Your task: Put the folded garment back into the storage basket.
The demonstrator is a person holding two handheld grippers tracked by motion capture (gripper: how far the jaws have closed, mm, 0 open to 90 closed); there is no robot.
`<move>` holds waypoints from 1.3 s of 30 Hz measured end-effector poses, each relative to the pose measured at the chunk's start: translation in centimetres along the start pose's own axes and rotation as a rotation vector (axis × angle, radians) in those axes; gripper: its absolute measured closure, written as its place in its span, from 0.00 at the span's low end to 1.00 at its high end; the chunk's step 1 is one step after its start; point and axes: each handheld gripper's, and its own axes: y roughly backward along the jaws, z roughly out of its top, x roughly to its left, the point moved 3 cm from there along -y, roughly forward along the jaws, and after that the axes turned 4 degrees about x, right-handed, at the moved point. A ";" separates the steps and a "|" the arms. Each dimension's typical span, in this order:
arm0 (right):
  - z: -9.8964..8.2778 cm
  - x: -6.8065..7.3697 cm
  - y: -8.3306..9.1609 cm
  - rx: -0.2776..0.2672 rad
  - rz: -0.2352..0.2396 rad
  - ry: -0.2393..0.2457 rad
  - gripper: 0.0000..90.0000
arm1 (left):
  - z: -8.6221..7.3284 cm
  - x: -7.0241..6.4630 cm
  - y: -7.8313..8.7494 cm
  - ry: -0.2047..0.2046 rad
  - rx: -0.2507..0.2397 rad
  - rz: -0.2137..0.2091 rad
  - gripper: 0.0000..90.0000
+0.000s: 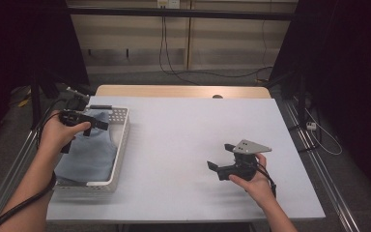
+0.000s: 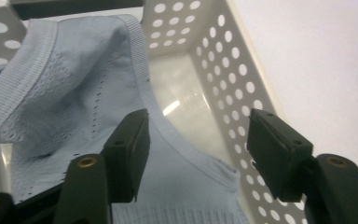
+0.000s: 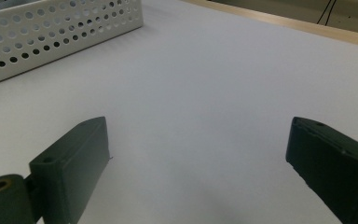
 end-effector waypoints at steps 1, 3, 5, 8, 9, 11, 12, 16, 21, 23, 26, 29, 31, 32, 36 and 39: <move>0.0 0.0 0.0 0.002 0.000 -0.001 0.06 | 0.0 -0.1 0.0 0.003 -0.012 -0.003 0.41; -0.1 0.0 0.0 0.003 0.001 0.001 0.06 | 0.0 -0.2 0.1 0.003 -0.021 -0.016 0.39; -0.1 0.0 0.0 0.003 0.001 0.000 0.06 | -0.1 -0.3 0.0 0.006 -0.034 -0.028 0.36; -0.1 0.0 0.1 0.004 -0.002 0.001 0.06 | -0.4 -0.5 -0.1 -0.007 -0.040 -0.036 0.33; -0.2 -0.1 0.1 0.004 -0.002 -0.001 0.06 | -0.5 -0.6 -0.1 -0.010 -0.042 -0.039 0.33; -0.2 0.0 0.1 0.006 -0.002 0.001 0.06 | -0.6 -0.7 -0.1 -0.014 -0.044 -0.045 0.32; -0.1 0.0 0.1 0.005 -0.002 0.002 0.06 | -0.6 -0.8 -0.1 -0.018 -0.043 -0.051 0.32; 0.0 0.1 0.0 0.004 0.001 -0.002 0.06 | -0.7 -1.3 0.0 -0.033 -0.055 -0.064 0.30; -0.1 0.1 -0.1 0.007 0.000 -0.003 0.06 | -0.8 -2.0 0.2 -0.049 -0.082 -0.081 0.28; -0.1 0.1 -0.1 0.007 0.001 -0.005 0.06 | -0.9 -2.2 0.1 -0.049 -0.091 -0.087 0.27; -0.1 0.1 0.0 0.006 0.001 -0.006 0.06 | -1.0 -2.5 0.0 -0.063 -0.095 -0.098 0.26; -0.1 0.0 0.0 0.003 -0.001 -0.006 0.06 | -1.1 -2.8 -0.1 -0.068 -0.103 -0.114 0.25; -0.1 0.0 0.0 0.003 -0.001 -0.008 0.06 | -1.2 -3.1 -0.2 -0.077 -0.105 -0.118 0.24; -0.1 0.0 0.0 0.005 -0.001 -0.007 0.06 | -1.2 -3.2 -0.2 -0.078 -0.109 -0.122 0.24; -0.2 -0.1 0.1 0.005 -0.002 -0.009 0.06 | -1.2 -3.8 -0.3 -0.096 -0.114 -0.131 0.23; -0.2 -0.1 0.1 0.006 -0.002 -0.012 0.06 | -1.2 -4.3 -0.4 -0.112 -0.114 -0.141 0.23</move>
